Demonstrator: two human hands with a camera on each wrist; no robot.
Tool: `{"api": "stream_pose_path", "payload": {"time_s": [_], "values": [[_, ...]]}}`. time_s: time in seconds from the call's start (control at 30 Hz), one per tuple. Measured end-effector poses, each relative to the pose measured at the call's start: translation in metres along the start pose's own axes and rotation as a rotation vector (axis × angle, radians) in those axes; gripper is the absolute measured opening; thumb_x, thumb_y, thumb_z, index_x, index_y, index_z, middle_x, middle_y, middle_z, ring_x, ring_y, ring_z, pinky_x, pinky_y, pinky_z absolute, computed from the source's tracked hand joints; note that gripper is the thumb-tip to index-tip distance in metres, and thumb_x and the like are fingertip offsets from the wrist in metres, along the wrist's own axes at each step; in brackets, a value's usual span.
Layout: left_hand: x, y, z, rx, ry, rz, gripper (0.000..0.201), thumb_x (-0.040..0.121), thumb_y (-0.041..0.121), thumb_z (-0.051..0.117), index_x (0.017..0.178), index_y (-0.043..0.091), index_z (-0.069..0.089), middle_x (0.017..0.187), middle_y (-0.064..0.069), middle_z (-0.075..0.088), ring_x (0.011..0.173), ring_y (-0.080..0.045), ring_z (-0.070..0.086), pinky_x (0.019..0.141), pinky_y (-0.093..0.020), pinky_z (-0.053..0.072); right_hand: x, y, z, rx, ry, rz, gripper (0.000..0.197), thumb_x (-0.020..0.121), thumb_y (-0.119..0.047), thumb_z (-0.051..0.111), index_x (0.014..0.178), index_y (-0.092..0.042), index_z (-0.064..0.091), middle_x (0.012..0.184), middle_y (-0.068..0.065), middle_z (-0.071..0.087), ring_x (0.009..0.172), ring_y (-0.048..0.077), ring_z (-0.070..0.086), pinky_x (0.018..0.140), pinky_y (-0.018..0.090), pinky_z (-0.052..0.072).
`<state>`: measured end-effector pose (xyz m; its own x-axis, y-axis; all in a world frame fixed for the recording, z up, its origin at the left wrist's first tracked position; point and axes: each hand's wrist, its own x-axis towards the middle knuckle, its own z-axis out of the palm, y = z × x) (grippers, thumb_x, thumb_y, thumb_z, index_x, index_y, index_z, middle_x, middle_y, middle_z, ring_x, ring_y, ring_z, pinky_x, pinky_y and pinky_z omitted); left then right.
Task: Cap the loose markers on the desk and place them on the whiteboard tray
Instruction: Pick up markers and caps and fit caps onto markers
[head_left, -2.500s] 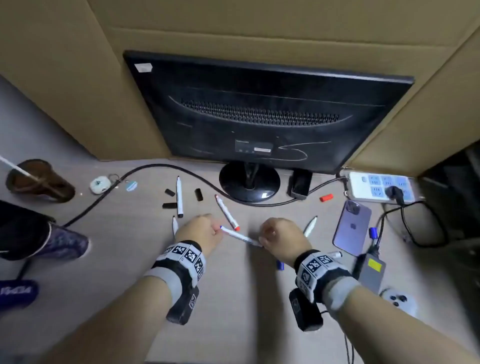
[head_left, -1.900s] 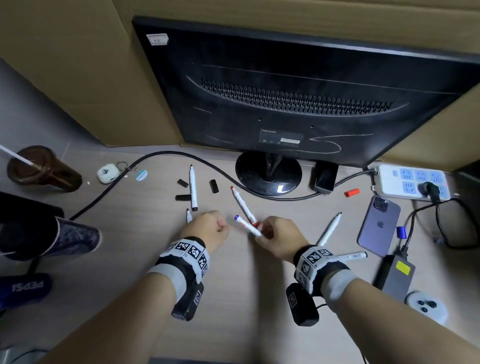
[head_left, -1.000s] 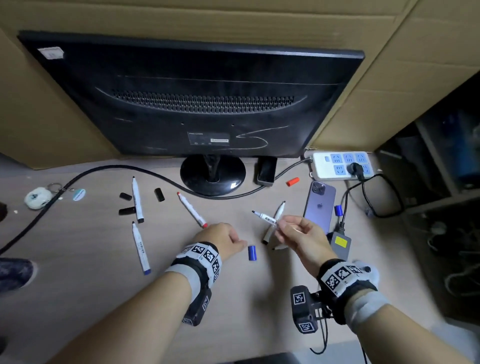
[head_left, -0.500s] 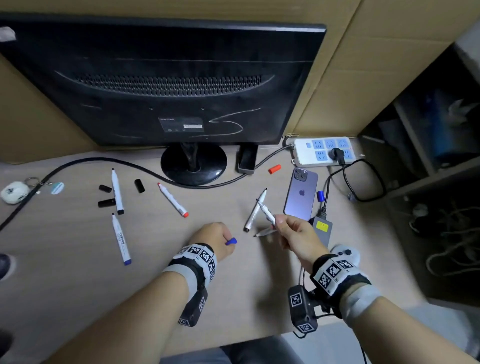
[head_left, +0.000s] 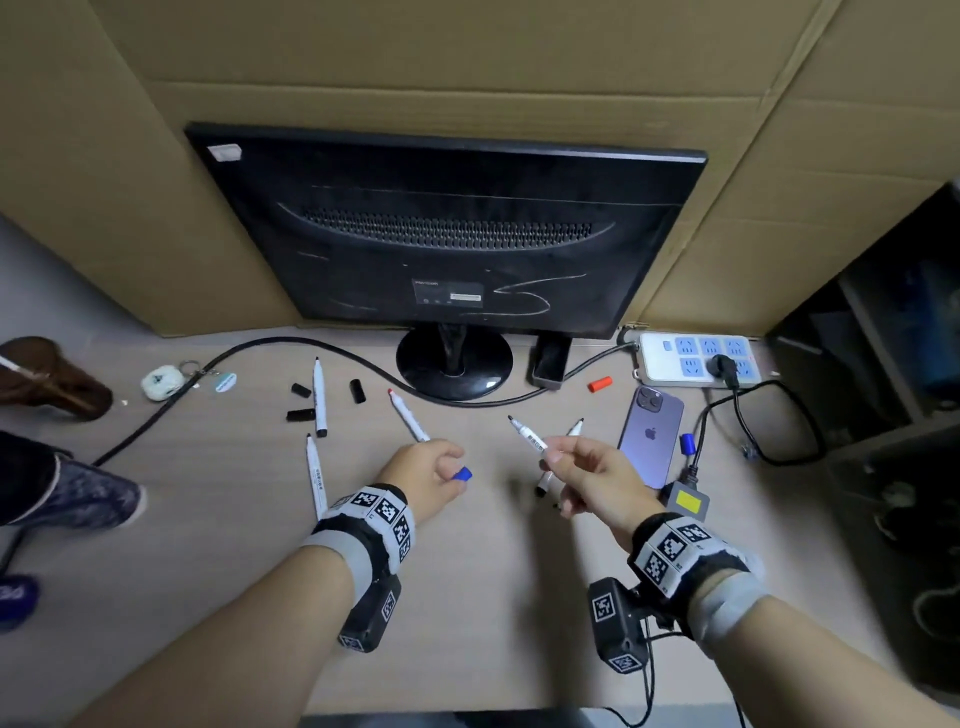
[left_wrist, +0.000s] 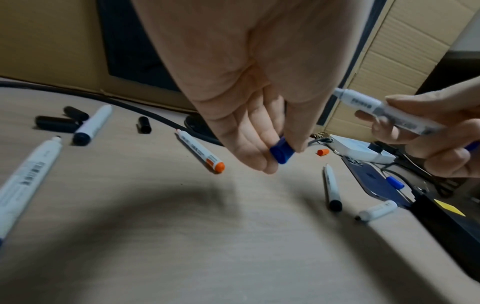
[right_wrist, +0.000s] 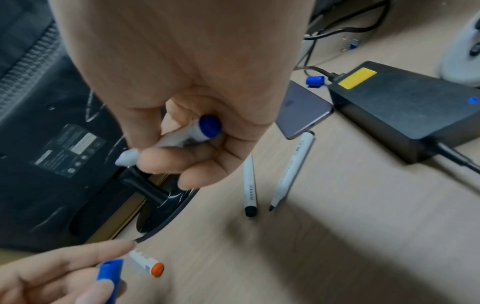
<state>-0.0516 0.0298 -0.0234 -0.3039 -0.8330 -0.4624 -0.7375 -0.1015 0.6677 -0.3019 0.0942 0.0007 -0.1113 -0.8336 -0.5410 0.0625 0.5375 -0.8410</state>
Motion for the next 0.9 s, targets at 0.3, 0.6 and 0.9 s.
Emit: {"api": "stream_pose_path", "payload": {"time_s": [0.3,0.6,0.9], "values": [[-0.006,-0.005,-0.022,-0.043,0.056,0.043,0.023,0.076,0.006,0.081,0.083,0.024,0.07,0.09,0.003,0.072,0.078,-0.018,0.072,0.077,-0.023,0.059,-0.008,-0.011,0.021,-0.292,-0.096,-0.037,0.012,0.085,-0.012,0.084,0.096,-0.016,0.085,0.069,-0.005,0.069,0.053,0.001,0.056,0.05,0.026,0.056],[-0.01,-0.004,-0.025,-0.025,0.039,0.097,0.018,0.077,0.007,0.08,0.087,0.02,0.073,0.087,0.005,0.074,0.074,-0.011,0.069,0.073,-0.019,0.057,-0.01,-0.015,0.03,-0.316,-0.111,-0.07,0.014,0.084,-0.012,0.084,0.098,-0.014,0.085,0.074,0.001,0.07,0.053,0.001,0.055,0.05,0.025,0.055],[-0.014,0.005,-0.025,-0.022,-0.061,0.206,0.02,0.073,0.012,0.085,0.089,0.024,0.08,0.094,0.004,0.069,0.083,-0.017,0.068,0.08,-0.025,0.057,-0.009,-0.007,0.031,-0.34,-0.129,-0.091,0.013,0.085,-0.017,0.084,0.098,-0.02,0.085,0.076,0.005,0.068,0.061,0.01,0.053,0.05,0.025,0.054]]}}
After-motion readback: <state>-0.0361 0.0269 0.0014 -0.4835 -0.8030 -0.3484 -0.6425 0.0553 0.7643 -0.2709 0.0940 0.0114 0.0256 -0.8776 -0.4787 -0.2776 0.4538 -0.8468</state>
